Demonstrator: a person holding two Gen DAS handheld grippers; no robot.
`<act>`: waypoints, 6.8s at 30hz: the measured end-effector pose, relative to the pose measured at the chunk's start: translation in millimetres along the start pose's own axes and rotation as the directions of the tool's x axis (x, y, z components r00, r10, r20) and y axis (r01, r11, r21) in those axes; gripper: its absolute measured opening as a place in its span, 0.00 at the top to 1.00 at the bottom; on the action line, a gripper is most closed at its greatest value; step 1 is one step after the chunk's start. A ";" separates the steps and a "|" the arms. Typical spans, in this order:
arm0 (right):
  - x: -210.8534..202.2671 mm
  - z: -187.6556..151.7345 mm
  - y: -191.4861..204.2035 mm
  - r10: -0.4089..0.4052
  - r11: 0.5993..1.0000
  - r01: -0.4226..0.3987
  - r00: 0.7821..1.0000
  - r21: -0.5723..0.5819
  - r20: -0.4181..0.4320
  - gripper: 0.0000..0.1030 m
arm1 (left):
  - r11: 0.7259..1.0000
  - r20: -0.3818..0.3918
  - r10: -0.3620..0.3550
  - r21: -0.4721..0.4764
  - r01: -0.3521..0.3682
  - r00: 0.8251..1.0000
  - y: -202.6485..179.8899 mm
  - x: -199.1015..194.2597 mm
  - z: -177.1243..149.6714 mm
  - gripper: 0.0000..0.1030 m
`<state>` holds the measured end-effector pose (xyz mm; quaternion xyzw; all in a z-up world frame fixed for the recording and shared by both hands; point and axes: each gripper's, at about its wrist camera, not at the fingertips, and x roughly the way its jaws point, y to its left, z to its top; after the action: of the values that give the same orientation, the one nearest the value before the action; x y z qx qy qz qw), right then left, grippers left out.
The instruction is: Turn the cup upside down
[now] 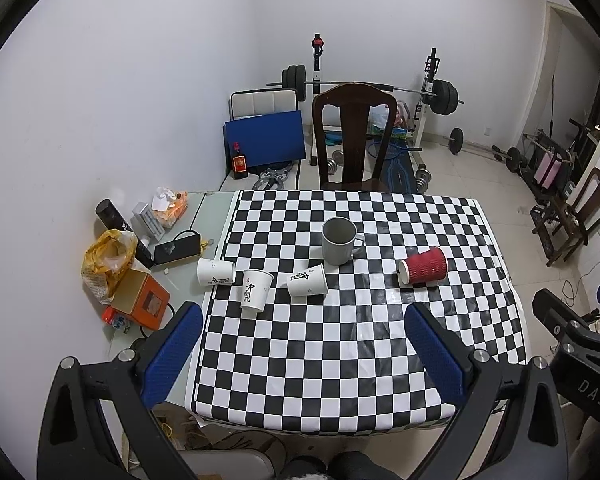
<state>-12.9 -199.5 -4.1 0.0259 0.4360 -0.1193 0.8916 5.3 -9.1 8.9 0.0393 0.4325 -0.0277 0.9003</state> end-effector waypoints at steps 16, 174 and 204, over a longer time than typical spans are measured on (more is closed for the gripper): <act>-4.6 6.0 -0.1 -0.003 1.000 0.003 1.000 0.001 0.006 0.00 | 1.000 0.004 -0.005 -0.006 0.005 1.000 0.3 0.0 0.7 0.00; 352.9 -129.7 -116.0 -0.087 0.961 0.195 0.884 0.195 -0.459 0.08 | 0.978 -0.704 -0.120 0.037 0.205 0.700 -169.3 392.5 -83.6 0.07; 280.1 -108.5 45.7 -0.290 0.609 -0.014 0.927 -0.793 -0.239 0.05 | 0.992 -0.465 0.021 0.123 0.041 0.885 -49.4 289.3 -138.1 0.00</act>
<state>79.8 -192.2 -293.4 -0.3783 0.5933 0.0192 0.7103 74.5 -49.8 -305.3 0.1007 0.6330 -0.0498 0.7660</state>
